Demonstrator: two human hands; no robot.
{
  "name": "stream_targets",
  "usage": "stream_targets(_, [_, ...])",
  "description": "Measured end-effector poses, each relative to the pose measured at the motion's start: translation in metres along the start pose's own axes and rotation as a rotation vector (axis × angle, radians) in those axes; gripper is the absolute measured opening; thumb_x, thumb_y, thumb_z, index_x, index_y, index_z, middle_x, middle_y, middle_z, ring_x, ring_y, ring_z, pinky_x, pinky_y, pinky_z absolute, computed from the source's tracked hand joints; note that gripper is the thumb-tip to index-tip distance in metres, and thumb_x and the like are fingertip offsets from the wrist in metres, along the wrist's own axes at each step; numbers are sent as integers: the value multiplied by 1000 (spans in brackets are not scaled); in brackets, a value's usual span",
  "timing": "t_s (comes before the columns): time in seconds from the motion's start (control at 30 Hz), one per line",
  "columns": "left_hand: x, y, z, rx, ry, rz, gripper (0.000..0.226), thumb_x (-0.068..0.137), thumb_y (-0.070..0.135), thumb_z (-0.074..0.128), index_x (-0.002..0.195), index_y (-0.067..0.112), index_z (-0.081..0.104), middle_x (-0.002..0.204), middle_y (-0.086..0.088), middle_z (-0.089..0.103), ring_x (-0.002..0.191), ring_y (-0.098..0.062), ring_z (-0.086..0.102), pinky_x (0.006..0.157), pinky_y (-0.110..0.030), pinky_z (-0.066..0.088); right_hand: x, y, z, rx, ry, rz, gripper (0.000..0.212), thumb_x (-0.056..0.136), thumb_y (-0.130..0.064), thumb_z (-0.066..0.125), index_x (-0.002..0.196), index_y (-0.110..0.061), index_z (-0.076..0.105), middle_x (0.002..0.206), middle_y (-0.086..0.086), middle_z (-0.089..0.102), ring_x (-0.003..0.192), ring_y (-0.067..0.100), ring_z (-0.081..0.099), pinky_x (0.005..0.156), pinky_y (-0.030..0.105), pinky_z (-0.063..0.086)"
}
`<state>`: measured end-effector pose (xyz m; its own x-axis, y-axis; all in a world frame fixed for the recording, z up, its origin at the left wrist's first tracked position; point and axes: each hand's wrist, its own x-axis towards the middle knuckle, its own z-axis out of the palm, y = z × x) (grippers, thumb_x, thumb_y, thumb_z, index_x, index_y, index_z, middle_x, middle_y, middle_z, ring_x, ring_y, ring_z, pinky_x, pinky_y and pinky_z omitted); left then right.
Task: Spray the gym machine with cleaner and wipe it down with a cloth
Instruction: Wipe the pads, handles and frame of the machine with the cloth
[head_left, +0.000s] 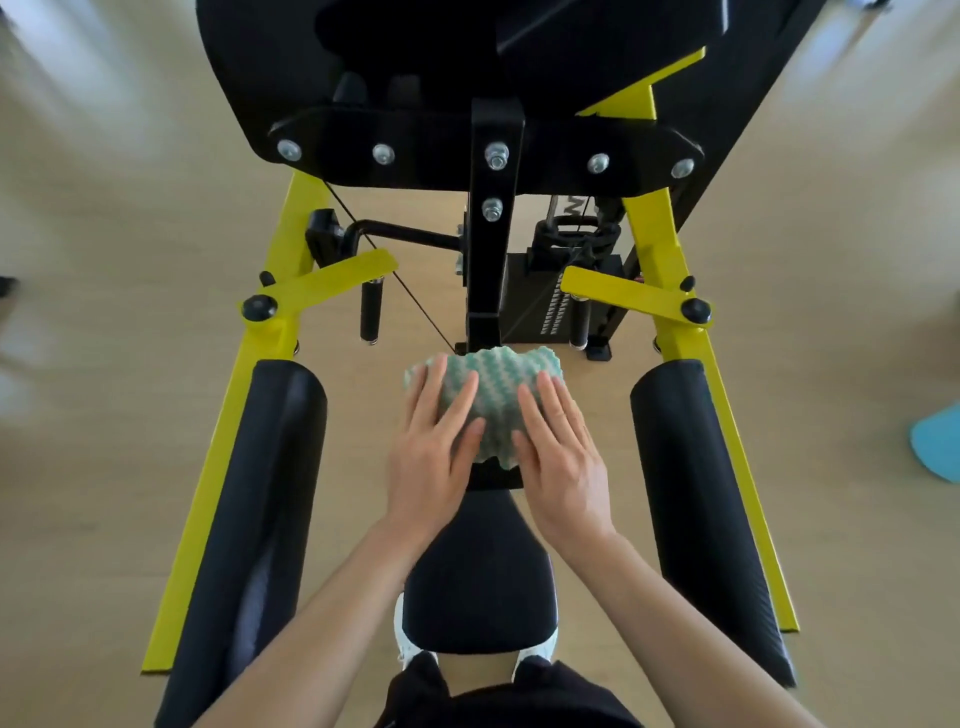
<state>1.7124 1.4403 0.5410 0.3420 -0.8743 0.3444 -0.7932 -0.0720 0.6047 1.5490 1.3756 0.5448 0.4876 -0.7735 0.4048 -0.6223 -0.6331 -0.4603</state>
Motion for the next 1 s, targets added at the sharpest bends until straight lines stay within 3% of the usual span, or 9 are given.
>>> stream_targets(0.17, [-11, 11, 11, 176, 23, 177, 52, 106, 25, 56, 155, 17, 44, 166, -12, 33, 157, -41, 19, 125, -60, 21, -20, 4, -7, 231, -13, 199, 51, 105, -19, 54, 155, -12, 44, 165, 2, 33, 156, 13, 25, 121, 37, 37])
stream_targets(0.37, [-55, 4, 18, 196, -38, 127, 54, 99, 23, 64, 151, 15, 51, 168, -8, 30, 153, -37, 27, 120, -53, 34, -41, 12, -11, 268, -98, 298, 56, 100, -14, 66, 153, -18, 49, 165, 1, 36, 149, 12, 35, 114, 30, 39])
stream_targets(0.47, [-58, 17, 18, 56, 22, -60, 52, 96, 22, 71, 146, 18, 58, 157, -5, 40, 138, -26, 41, 118, -22, 27, -31, 3, -18, 585, -34, 630, 40, 97, -13, 70, 133, -27, 64, 139, -3, 56, 127, 14, 59, 93, 19, 55])
stream_targets(0.57, [-45, 41, 16, -554, 78, -612, 34, 97, 18, 71, 129, 28, 64, 130, 1, 53, 119, -19, 59, 94, -19, 50, -16, -7, -18, 816, 89, 832, 25, 94, -18, 74, 111, -33, 66, 122, -3, 61, 108, 14, 69, 83, 33, 63])
stream_targets(0.63, [-29, 48, 13, -1012, 114, -945, 20, 98, 14, 69, 117, 19, 63, 127, -13, 62, 118, -29, 65, 87, -28, 58, -7, -14, -15, 790, 157, 801, 28, 92, -16, 77, 110, -32, 63, 122, -2, 60, 106, 10, 66, 81, 32, 63])
stream_targets(0.73, [-14, 53, 16, -1188, 208, -1074, 23, 96, 6, 70, 114, 4, 56, 122, -24, 61, 104, -24, 68, 92, -38, 61, 3, -22, -8, 643, 211, 637, 34, 90, -8, 77, 114, -27, 61, 119, -6, 50, 106, 6, 58, 81, 18, 57])
stream_targets(0.83, [-11, 59, 26, -1043, 330, -973, 24, 91, 0, 75, 107, 6, 58, 103, -12, 64, 91, -20, 65, 87, -34, 60, 0, -20, 8, 419, 220, 400, 32, 88, -6, 78, 116, -15, 66, 121, -5, 42, 114, 3, 49, 91, 22, 52])
stream_targets(0.9, [-14, 56, 34, -818, 378, -857, 26, 87, 2, 79, 100, 14, 61, 101, -8, 67, 90, -17, 64, 81, -25, 56, -7, -13, 20, 319, 239, 299, 31, 87, -3, 77, 115, -8, 66, 123, 1, 40, 116, -2, 43, 94, 14, 45])
stream_targets(1.0, [-21, 44, 44, -543, 393, -717, 29, 83, 0, 81, 97, 14, 60, 99, -8, 62, 85, -8, 60, 75, -14, 50, -21, -3, 35, 240, 210, 240, 33, 88, -1, 75, 117, -11, 61, 117, 4, 42, 106, 17, 49, 88, 24, 49])
